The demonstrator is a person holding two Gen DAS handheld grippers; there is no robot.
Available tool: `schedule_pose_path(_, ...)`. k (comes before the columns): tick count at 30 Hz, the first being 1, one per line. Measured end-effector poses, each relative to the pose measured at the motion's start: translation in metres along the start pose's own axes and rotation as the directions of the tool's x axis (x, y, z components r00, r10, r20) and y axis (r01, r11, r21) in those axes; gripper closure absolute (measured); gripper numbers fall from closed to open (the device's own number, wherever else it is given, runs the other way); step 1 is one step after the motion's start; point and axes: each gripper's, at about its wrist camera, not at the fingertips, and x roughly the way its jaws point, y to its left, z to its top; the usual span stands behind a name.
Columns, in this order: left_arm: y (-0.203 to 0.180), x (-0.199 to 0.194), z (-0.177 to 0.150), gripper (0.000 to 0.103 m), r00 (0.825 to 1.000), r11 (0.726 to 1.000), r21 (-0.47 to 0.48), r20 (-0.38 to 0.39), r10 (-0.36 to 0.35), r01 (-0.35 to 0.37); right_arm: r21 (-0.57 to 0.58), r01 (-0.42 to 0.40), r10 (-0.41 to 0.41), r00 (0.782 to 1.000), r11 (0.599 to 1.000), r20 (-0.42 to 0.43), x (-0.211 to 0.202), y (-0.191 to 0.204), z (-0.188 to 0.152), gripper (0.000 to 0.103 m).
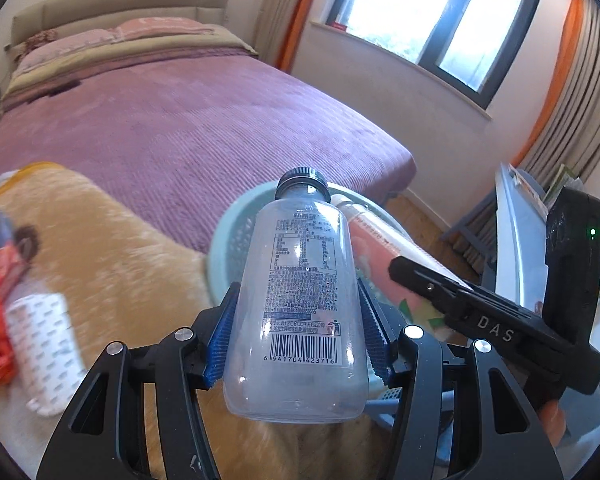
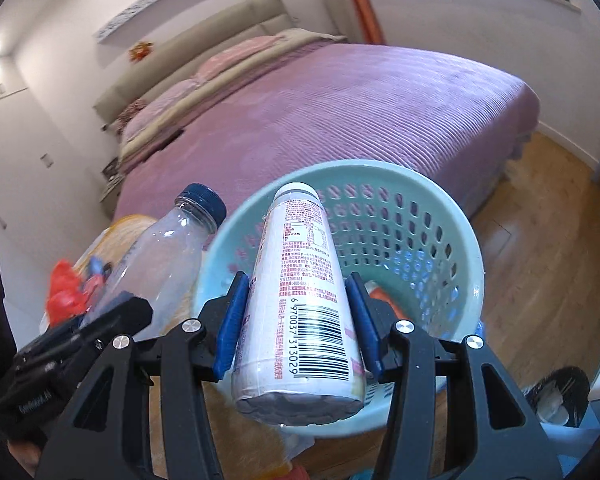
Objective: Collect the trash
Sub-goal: 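Carry bottle and spray can over the wastebasket and release both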
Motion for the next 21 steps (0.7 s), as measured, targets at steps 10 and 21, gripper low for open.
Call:
schedule_pose_path(10, 0.004, 0.019, -0.002, 0.038, 1.000, 0.999, -0.036, -0.003, -0.018, 0.018, 0.082, 0.039, -0.035, 0.998, 0.996, -0.043, 0.030, -0.023, -0.003, 0.052)
schedule_pose_path(21, 0.016, -0.059, -0.025, 0.038, 0.995, 0.998, -0.048, 0.088, 0.045, -0.041, -0.081, -0.026, 0.030, 0.999, 0.996, 0.045, -0.027, 0.031, -0.022, 0.052)
